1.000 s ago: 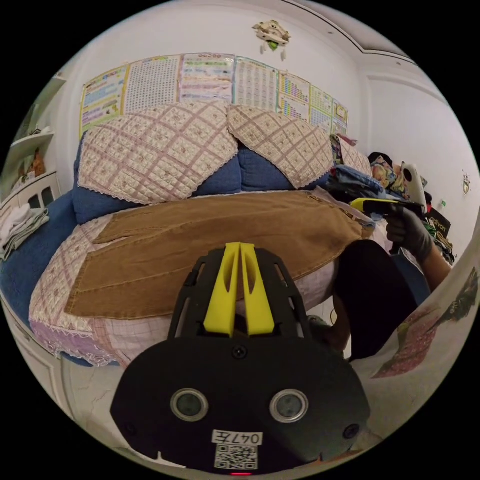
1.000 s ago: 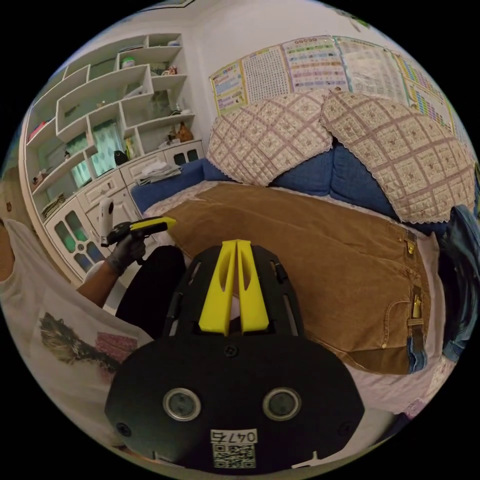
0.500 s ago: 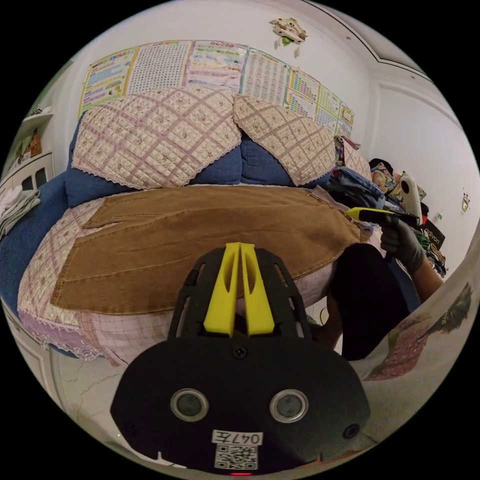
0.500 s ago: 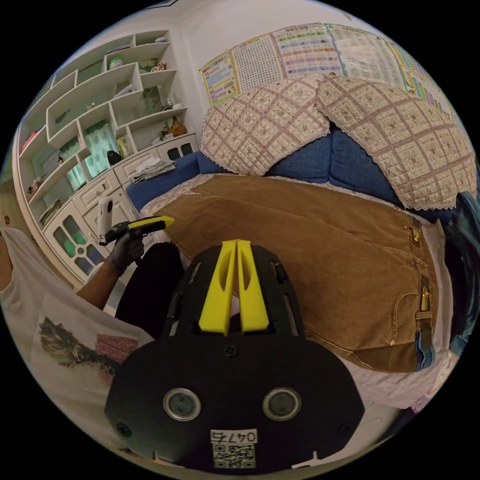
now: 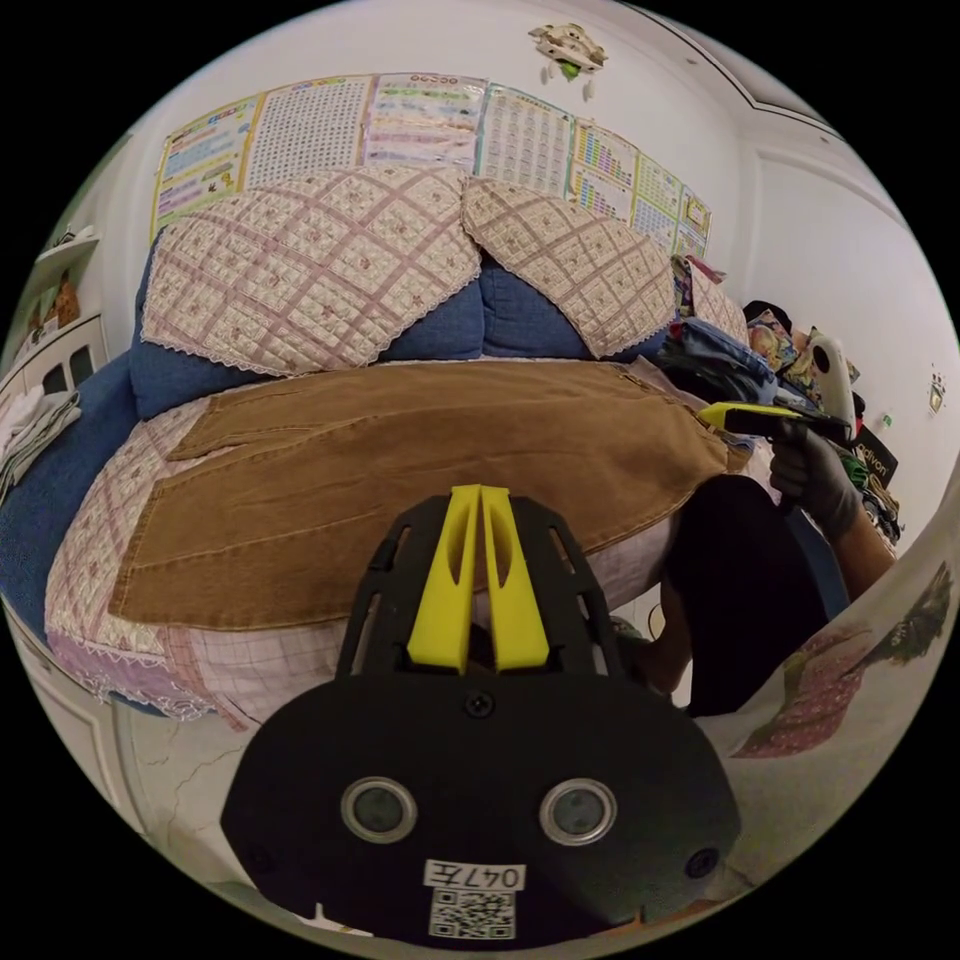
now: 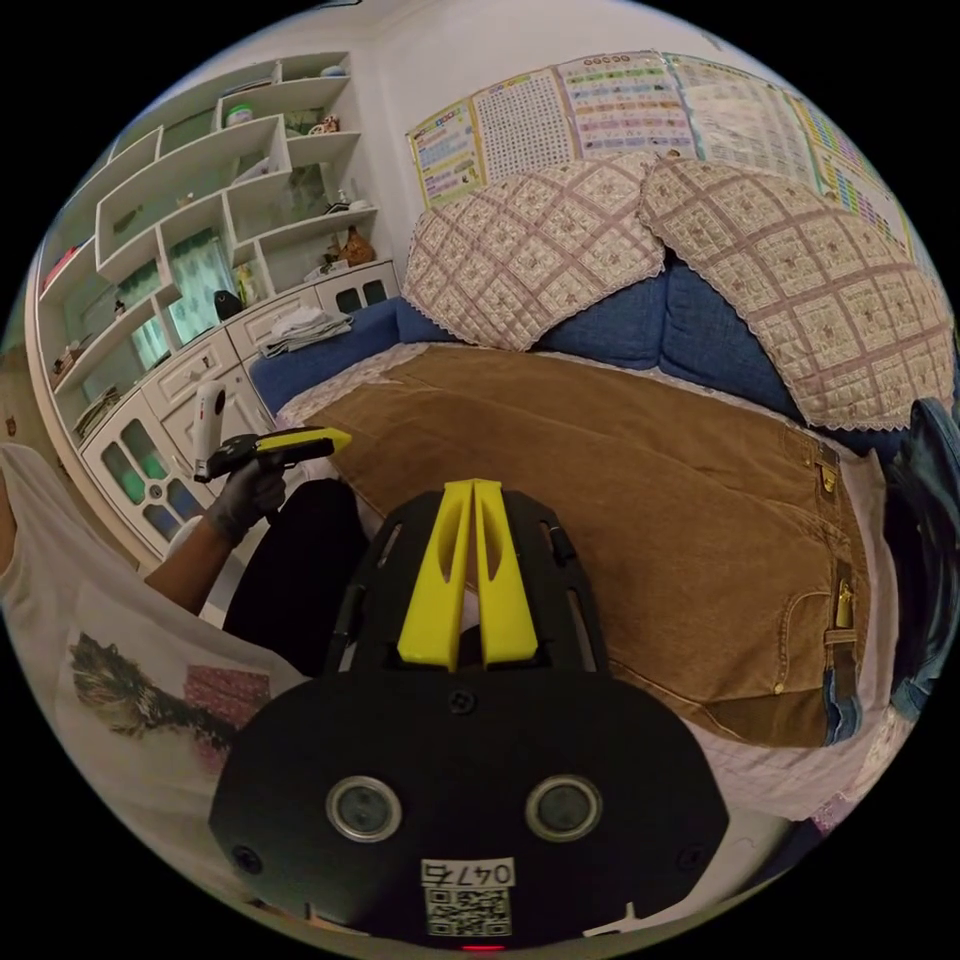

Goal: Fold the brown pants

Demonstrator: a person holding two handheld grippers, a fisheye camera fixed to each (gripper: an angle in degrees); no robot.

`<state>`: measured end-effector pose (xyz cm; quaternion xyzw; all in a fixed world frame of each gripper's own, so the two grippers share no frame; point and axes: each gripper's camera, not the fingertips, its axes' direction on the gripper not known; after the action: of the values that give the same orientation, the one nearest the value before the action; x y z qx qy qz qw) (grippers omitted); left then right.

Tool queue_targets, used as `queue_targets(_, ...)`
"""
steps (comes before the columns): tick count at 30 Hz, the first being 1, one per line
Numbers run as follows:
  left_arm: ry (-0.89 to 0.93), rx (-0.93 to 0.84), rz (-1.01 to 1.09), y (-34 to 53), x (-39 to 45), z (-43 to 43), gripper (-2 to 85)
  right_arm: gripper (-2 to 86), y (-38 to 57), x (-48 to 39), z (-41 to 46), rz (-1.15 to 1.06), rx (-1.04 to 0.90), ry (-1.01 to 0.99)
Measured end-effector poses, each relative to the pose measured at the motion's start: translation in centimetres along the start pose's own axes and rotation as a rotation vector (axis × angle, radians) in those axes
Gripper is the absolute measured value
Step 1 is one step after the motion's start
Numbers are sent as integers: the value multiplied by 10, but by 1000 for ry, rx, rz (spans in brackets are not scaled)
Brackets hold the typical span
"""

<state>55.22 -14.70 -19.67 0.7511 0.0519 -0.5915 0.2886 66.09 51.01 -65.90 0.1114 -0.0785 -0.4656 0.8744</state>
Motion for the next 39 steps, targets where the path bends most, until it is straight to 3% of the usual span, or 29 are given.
queue_targets(39,43,-23,-44,19,16,31,-10,-13,-3,15,-8,9,-32,-46)
